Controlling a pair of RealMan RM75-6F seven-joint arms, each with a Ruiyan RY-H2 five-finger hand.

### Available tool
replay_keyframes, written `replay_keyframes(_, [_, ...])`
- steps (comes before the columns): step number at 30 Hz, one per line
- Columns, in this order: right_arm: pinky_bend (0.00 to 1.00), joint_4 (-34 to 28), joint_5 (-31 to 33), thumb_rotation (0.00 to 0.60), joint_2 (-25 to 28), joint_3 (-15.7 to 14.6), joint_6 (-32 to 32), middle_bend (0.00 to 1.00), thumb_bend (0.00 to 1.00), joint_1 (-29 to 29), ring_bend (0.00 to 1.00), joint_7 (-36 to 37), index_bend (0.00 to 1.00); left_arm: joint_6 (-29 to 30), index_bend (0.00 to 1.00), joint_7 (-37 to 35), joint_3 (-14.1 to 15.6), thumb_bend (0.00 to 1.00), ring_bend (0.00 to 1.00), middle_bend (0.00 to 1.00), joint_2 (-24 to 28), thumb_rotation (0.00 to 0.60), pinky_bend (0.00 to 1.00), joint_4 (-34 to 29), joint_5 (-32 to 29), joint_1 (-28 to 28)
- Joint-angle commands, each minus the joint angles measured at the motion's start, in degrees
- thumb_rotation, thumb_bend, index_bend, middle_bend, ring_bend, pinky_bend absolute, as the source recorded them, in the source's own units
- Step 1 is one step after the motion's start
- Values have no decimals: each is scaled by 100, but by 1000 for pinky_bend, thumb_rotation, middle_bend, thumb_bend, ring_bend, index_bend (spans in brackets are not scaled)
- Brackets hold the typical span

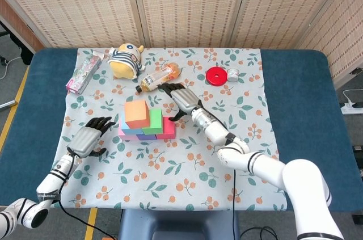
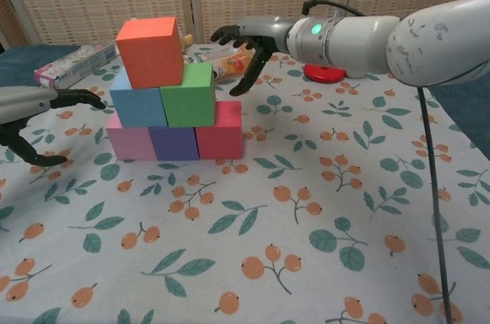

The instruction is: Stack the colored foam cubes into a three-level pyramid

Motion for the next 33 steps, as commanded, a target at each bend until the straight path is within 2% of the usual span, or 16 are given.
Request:
replay_keyframes(1, [19,-141,48,600,132,-72,4,16,40,-101,0,-85,0,39,108,-48,38,308,0,10,30,600,83,39,-55,86])
replay_keyframes(9, [17,-257,233,600,211,-218,-40,15,40,-247,0,-267,0,-136,108,-127,175,309,0,10,-86,600,83,233,-178,229])
replay_keyframes(33, [6,628,-40,600,-564,-194,-261,15,40,-96,0,28,0,-474,108,-268,157,307,0,6,-472,600,82,501,1,-3])
